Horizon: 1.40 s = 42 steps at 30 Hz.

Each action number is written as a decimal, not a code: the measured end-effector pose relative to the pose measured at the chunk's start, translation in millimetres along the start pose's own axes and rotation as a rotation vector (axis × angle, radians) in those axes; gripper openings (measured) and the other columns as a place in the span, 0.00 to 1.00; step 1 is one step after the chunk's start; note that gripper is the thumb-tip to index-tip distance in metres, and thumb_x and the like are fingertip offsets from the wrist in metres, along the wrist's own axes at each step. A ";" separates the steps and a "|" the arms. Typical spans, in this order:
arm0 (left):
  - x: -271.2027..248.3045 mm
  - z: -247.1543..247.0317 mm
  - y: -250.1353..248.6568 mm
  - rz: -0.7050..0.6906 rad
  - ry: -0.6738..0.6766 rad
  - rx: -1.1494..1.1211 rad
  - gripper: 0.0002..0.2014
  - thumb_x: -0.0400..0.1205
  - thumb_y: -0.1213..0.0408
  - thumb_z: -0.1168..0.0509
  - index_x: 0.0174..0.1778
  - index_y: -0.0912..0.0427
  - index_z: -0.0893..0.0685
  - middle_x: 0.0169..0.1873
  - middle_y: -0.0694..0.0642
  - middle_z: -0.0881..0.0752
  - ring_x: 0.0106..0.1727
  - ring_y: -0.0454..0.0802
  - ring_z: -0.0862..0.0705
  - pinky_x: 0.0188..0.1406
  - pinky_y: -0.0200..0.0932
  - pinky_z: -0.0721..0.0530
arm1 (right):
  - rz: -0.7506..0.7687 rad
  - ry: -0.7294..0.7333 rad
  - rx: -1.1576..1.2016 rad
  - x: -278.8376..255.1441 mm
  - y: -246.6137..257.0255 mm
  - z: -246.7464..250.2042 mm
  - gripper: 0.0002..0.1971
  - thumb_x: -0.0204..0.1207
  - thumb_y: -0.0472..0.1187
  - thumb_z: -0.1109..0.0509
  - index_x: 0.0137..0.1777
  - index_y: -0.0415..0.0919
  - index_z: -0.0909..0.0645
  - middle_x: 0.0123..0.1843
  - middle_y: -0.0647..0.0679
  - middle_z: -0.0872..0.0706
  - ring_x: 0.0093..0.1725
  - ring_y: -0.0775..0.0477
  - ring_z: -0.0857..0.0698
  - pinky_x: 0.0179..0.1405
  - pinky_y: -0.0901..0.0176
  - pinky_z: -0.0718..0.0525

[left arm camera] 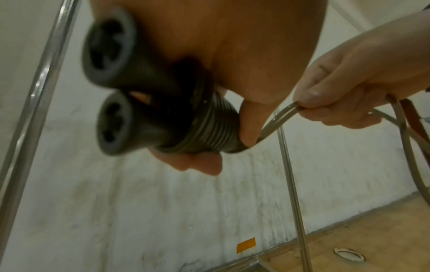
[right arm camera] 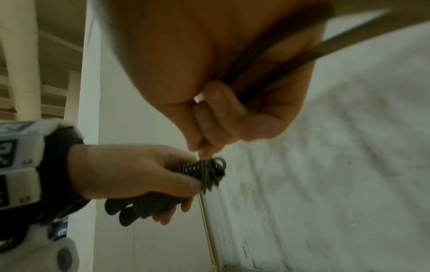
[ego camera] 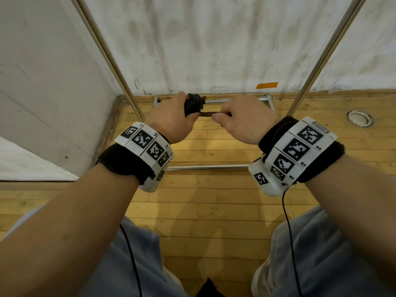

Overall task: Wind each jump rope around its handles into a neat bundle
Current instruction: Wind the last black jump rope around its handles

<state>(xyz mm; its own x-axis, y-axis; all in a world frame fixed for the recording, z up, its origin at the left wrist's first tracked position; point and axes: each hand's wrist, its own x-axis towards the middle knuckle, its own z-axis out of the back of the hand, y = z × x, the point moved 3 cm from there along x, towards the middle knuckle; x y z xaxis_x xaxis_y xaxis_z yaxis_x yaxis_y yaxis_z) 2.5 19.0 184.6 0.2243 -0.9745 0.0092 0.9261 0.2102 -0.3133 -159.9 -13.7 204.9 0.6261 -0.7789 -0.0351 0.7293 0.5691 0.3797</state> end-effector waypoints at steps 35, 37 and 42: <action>-39.3 17.6 -37.3 -0.405 -0.077 -0.402 0.14 0.74 0.46 0.36 0.43 0.53 0.16 0.25 0.43 0.20 0.27 0.39 0.21 0.25 0.33 0.27 | -0.208 0.059 1.068 9.6 -16.2 -4.8 0.24 0.74 0.59 0.32 0.50 0.34 0.21 0.30 0.45 0.27 0.27 0.50 0.31 0.24 0.62 0.31; -37.1 21.7 -36.8 -0.335 -0.121 -0.437 0.13 0.74 0.44 0.36 0.41 0.50 0.18 0.26 0.43 0.21 0.28 0.38 0.22 0.24 0.30 0.28 | -0.233 0.054 1.195 9.7 -14.2 -9.0 0.17 0.79 0.54 0.35 0.46 0.38 0.25 0.23 0.52 0.30 0.22 0.55 0.36 0.18 0.65 0.36; -32.8 29.9 -33.1 -0.244 -0.155 -0.490 0.15 0.77 0.46 0.32 0.42 0.56 0.18 0.29 0.53 0.16 0.32 0.51 0.17 0.31 0.52 0.18 | -0.201 -0.067 1.291 11.1 -12.0 -6.3 0.17 0.81 0.50 0.36 0.31 0.44 0.29 0.19 0.56 0.31 0.22 0.55 0.38 0.17 0.66 0.40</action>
<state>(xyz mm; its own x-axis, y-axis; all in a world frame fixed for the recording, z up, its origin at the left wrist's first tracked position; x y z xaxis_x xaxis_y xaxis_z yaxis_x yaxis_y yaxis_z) -26.4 46.3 223.1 0.0974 -0.9596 0.2640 0.7161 -0.1166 -0.6882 -160.0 -27.5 194.1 0.4960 -0.8529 -0.1631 -0.0046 -0.1904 0.9817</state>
